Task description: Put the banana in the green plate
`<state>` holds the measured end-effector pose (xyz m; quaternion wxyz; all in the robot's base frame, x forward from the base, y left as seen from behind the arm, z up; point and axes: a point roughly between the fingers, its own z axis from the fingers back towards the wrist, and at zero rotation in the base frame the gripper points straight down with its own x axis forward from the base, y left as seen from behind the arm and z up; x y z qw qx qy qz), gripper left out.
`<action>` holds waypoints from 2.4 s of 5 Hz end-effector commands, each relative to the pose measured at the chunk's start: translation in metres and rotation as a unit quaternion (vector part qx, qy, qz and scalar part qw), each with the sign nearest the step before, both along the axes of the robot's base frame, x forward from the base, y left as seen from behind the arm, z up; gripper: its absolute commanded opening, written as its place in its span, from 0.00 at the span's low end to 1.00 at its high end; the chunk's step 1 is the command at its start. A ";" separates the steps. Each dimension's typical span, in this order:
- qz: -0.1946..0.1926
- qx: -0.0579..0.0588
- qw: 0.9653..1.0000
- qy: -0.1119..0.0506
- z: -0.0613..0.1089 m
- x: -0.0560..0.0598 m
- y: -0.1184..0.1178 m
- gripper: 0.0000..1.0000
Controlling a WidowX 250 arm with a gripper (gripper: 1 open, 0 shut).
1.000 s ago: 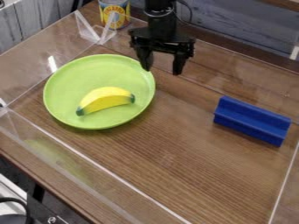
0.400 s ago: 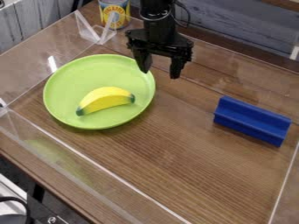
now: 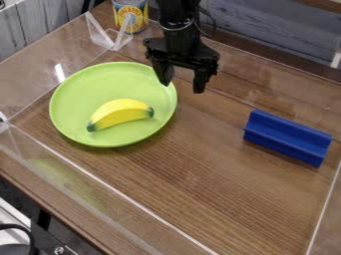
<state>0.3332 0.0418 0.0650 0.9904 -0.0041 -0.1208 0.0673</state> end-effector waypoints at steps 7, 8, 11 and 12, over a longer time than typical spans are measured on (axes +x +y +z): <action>0.056 0.012 0.998 -0.029 0.041 0.001 -0.012 1.00; 0.078 0.013 0.997 -0.024 0.036 0.007 -0.012 1.00; -0.024 0.020 0.999 -0.007 0.042 0.005 -0.031 1.00; -0.021 0.023 1.000 0.002 0.035 0.003 -0.025 1.00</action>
